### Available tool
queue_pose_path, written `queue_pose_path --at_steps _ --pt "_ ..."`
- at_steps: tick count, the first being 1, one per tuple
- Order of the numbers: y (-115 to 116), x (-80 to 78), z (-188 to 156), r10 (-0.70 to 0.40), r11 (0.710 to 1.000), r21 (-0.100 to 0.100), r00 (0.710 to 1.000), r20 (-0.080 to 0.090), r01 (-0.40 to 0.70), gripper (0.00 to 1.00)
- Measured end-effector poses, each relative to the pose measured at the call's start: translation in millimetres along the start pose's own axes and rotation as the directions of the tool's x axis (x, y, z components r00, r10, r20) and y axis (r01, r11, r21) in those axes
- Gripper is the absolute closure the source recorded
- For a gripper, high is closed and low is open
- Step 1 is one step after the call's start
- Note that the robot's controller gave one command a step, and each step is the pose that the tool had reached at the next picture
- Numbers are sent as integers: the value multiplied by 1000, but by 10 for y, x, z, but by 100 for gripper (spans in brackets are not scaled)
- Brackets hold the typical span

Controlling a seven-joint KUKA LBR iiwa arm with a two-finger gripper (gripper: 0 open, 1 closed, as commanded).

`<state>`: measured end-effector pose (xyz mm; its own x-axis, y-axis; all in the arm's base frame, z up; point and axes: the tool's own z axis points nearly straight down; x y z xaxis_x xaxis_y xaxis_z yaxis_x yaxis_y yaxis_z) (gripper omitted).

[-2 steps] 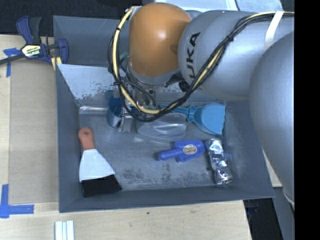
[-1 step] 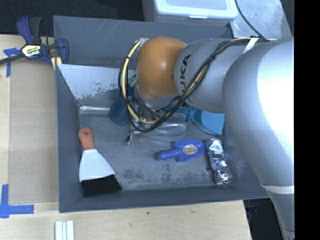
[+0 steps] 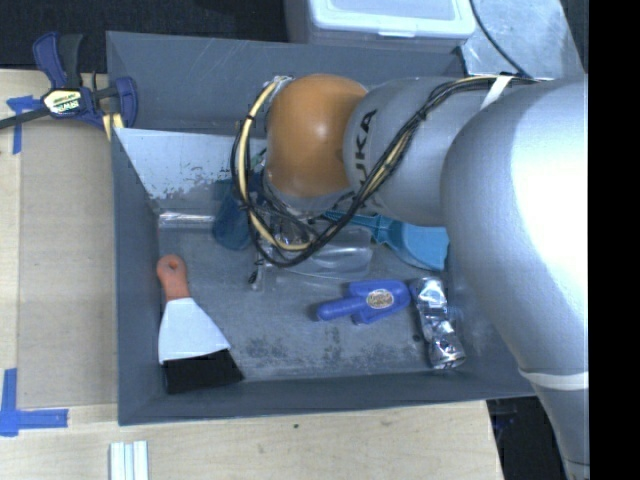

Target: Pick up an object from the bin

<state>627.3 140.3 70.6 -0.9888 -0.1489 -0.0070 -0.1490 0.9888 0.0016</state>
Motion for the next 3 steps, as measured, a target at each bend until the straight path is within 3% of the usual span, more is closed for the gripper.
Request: queue_pose_path --at_steps 1,2,3 --pt "-49 4 -12 54 999 -3 999 -8 -54 0" --pt "-15 -1 -8 11 1000 -1 1000 -4 -11 0" --pt "-37 -11 -30 50 999 -6 999 -3 -50 100"
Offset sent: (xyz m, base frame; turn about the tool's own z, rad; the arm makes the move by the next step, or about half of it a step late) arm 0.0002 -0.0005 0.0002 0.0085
